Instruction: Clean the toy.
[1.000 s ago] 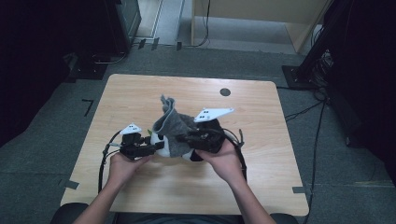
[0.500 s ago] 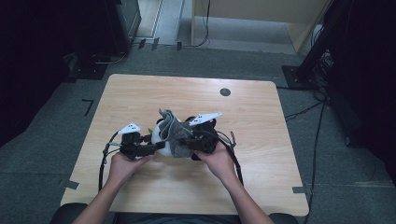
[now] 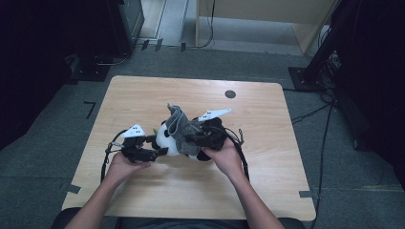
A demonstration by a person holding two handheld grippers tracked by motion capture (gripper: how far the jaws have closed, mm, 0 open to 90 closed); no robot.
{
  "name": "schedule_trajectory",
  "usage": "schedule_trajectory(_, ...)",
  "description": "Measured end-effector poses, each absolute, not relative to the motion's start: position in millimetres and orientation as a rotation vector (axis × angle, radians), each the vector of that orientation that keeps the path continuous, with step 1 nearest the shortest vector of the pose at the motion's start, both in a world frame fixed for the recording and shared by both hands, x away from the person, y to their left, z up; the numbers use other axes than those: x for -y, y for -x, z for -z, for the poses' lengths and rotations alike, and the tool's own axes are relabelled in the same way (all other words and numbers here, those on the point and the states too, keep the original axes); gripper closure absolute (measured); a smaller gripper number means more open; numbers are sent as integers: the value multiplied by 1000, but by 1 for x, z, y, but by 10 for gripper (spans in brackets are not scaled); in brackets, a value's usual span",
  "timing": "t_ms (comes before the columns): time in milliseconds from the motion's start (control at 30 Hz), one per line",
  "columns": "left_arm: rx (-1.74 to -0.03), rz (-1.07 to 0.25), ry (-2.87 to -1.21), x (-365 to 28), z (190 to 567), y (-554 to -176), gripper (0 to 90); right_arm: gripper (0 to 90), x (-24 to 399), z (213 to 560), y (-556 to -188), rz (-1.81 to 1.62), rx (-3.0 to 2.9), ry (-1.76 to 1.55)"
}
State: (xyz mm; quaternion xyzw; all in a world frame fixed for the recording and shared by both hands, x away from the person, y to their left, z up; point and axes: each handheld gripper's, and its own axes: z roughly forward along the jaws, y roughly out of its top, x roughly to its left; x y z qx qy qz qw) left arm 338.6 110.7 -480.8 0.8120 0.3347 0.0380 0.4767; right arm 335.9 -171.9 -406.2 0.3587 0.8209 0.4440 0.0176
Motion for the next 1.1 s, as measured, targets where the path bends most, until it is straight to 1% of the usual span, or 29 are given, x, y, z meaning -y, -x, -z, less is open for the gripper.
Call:
schedule_trajectory(100,-820,-116,-1974,-106,485,-342,182,811,171,406,-338,-1375,-2543,-1125)
schedule_trajectory(167,-829,-147,-1967,-102,487,-342,197,811,171,407,-338,-1372,-2534,-1128)
schedule_trajectory(233,-829,-179,-1980,-99,488,-340,277,811,170,407,-338,-1368,-2533,-1140)
schedule_trajectory(267,-833,-197,-1988,-97,488,-339,346,812,169,407,-338,-1366,-2535,-1148)
schedule_trajectory(300,-843,-187,-1988,-96,488,-339,391,812,168,406,-337,-1370,-2539,-1158)
schedule_trajectory(367,-851,-174,-1986,-95,487,-338,441,814,164,402,-333,-1386,-2548,-1151)
schedule_trajectory(433,-863,-163,-1986,-95,485,-337,468,815,158,397,-328,-1413,-2554,-1131)
schedule_trajectory(533,-876,-149,-1983,-94,483,-335,494,815,144,389,-318,-1483,-2569,-1069)
schedule_trajectory(600,-876,-147,-1985,-94,481,-334,504,813,133,391,-313,-1476,-2587,-1031)
schedule_trajectory(733,-875,-149,-1994,-93,480,-332,513,812,121,412,-318,-1263,-2616,-1055)
schedule_trajectory(833,-882,-150,-1996,-93,481,-332,525,817,127,423,-324,-1207,-2611,-1098)
schedule_trajectory(967,-896,-142,-1997,-94,480,-333,532,817,139,416,-321,-1112,-2572,-1090)
schedule_trajectory(1100,-902,-140,-1994,-93,480,-332,533,817,158,410,-322,-1140,-2552,-1118)
